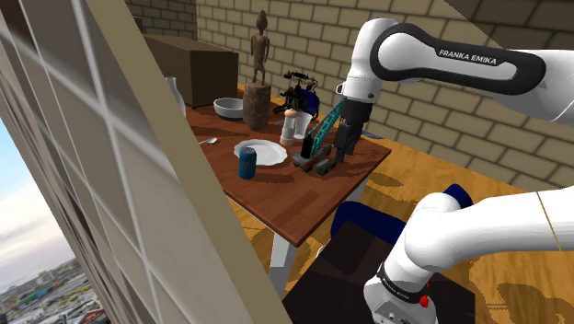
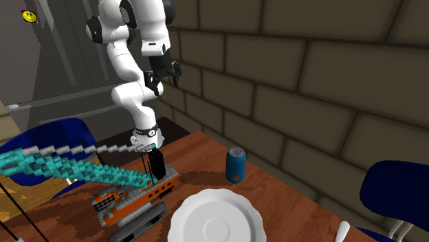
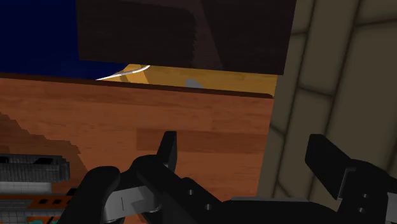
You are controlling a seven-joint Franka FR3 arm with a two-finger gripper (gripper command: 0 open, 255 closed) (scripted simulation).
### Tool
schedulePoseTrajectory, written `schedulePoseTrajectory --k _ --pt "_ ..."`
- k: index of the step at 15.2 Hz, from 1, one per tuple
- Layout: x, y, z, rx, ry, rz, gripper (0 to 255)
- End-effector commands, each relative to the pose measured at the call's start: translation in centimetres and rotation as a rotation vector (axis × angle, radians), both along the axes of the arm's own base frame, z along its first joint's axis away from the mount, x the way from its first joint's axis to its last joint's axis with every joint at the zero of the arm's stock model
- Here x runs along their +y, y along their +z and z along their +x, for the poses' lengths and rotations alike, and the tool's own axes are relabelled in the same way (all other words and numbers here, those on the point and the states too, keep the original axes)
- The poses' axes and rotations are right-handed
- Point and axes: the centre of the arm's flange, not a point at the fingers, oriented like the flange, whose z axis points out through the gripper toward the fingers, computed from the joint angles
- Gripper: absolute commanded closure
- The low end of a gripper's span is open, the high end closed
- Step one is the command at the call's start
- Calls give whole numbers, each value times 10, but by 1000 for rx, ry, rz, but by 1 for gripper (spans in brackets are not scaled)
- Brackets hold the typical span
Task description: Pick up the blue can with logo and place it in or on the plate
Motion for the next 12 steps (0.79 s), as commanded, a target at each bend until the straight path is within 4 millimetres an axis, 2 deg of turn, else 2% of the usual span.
schedulePoseTrajectory --k 1,12 --pt "0 0 0 0 0 0 0" --pt "21 -47 131 -36 -4 -53 0"
